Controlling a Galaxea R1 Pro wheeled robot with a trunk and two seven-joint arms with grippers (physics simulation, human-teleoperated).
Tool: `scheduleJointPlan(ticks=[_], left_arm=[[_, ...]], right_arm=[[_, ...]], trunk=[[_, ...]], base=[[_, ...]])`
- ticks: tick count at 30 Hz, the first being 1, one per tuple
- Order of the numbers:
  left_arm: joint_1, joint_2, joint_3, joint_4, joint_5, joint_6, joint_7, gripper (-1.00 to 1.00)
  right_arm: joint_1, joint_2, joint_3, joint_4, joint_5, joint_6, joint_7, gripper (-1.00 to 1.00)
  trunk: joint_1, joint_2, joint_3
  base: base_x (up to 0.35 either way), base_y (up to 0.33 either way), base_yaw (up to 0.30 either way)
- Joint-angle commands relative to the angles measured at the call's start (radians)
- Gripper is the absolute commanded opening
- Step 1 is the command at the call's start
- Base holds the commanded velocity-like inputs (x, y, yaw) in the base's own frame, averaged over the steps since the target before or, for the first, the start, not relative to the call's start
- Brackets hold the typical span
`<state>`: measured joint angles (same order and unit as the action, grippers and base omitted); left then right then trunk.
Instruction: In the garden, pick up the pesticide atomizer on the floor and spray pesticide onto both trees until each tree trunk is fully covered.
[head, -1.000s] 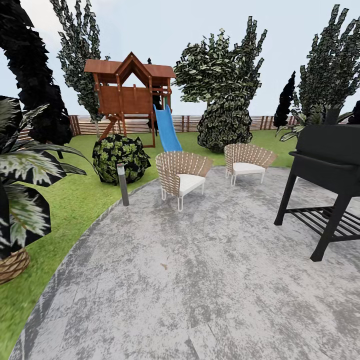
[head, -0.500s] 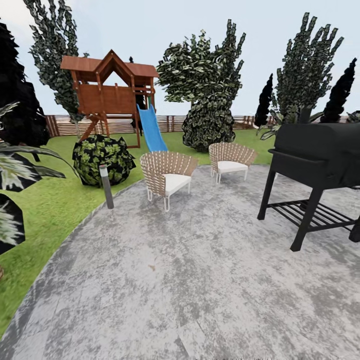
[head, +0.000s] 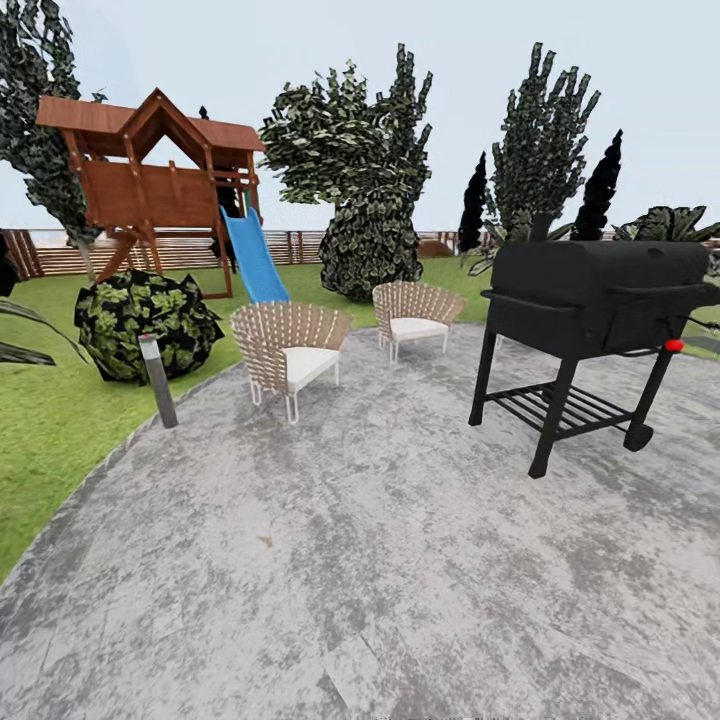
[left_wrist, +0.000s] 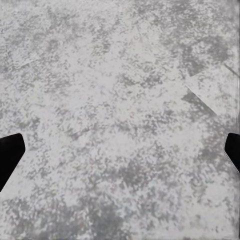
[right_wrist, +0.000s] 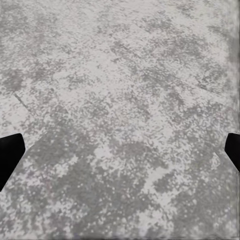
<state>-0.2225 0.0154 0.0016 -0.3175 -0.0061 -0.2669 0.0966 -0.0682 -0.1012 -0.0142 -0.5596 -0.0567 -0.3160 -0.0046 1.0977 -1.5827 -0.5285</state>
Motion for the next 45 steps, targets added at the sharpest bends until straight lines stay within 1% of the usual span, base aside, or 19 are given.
scheduleJointPlan(ticks=[1,23,45], left_arm=[[0.0,0.0,0.0,0.0,0.0,0.0,0.0,1.0],[-0.001,0.002,0.0,0.001,0.007,0.0,0.0,1.0],[-0.001,0.002,0.0,0.001,0.005,0.0,0.0,1.0]], right_arm=[[0.0,0.0,0.0,0.0,0.0,0.0,0.0,1.0],[-0.001,0.0,0.0,0.002,0.0,0.0,0.001,1.0],[0.0,0.0,0.0,0.002,0.0,0.0,0.002,1.0]], trunk=[[0.004,-0.007,-0.003],[0.088,-0.161,-0.072],[0.173,-0.315,-0.141]], base=[[0.0,0.0,-0.3],[0.0,0.0,-0.3],[0.0,0.0,-0.3]])
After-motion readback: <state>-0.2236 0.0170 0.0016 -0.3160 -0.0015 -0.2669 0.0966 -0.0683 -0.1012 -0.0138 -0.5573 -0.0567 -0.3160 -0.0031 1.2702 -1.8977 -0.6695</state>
